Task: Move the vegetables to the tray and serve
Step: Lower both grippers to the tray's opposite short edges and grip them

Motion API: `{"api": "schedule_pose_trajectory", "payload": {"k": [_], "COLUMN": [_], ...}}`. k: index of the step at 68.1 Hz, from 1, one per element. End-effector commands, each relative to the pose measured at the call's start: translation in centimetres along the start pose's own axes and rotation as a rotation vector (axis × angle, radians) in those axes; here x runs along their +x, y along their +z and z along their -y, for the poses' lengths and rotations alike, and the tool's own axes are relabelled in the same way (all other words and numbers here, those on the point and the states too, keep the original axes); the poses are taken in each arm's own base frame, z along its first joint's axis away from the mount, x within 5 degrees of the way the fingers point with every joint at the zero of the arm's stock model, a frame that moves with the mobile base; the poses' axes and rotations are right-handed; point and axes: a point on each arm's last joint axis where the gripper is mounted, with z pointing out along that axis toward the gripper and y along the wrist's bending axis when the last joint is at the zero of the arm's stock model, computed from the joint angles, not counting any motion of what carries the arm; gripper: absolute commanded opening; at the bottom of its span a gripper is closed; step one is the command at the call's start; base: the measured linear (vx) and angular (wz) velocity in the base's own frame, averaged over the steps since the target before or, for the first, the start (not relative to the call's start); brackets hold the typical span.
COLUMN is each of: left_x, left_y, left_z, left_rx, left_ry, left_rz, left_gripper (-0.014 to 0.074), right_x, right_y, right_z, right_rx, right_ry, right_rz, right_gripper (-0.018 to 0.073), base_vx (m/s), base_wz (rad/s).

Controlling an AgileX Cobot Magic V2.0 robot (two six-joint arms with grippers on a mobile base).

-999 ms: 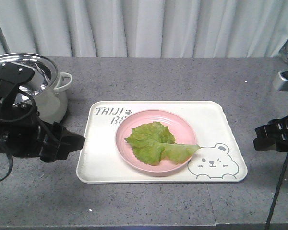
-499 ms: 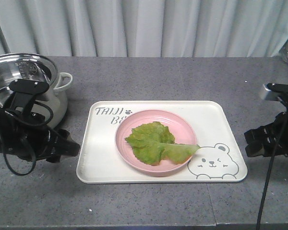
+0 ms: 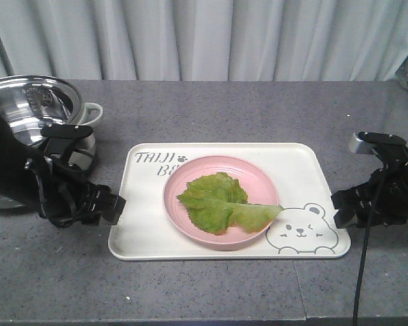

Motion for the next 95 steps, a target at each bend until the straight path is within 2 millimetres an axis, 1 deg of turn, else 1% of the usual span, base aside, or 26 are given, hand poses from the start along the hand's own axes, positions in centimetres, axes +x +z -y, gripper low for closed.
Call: {"api": "schedule_pose_trajectory", "payload": {"k": [1, 13, 32, 45, 63, 71, 79, 95], "left_x": [-2.1, -3.4, -3.7, -3.7, -3.7, -3.6, -3.6, -3.6], "left_y": [-1.1, 0.5, 2.0, 3.3, 3.5, 3.5, 3.4, 3.4], "left_z": [0.7, 0.5, 0.2, 0.0, 0.0, 0.1, 0.2, 0.3], "left_rx": [0.033, 0.037, 0.040, 0.041, 0.043, 0.055, 0.069, 0.077], "left_ry": [-0.019, -0.031, -0.054, -0.061, -0.065, -0.072, -0.058, -0.046], "left_rz": [0.072, 0.048, 0.046, 0.016, 0.015, 0.001, 0.003, 0.006], "left_gripper": [0.0408, 0.0408, 0.0408, 0.0408, 0.0402, 0.0368, 0.0307, 0.0140], "right_x": [-1.0, -1.5, -3.4, -3.7, -3.7, -3.7, -3.6, -3.6], "right_y": [-0.9, -0.1, -0.1, 0.6, 1.0, 1.0, 1.0, 1.0], "right_z": [-0.2, 0.0, 0.1, 0.3, 0.2, 0.2, 0.1, 0.1], "right_rx": [0.007, -0.019, -0.048, -0.055, -0.086, -0.092, -0.097, -0.098], "right_ry": [-0.015, -0.026, -0.035, -0.049, -0.062, -0.062, -0.062, -0.063], "right_rz": [0.083, 0.074, 0.071, 0.051, 0.046, 0.038, 0.032, 0.029], "right_gripper": [0.0312, 0.0312, 0.0312, 0.0312, 0.0303, 0.0270, 0.0219, 0.0116], "base_vx": [0.00, 0.00, 0.00, 0.00, 0.00, 0.00, 0.00, 0.00], "base_wz": [0.00, 0.00, 0.00, 0.00, 0.00, 0.00, 0.00, 0.00]}}
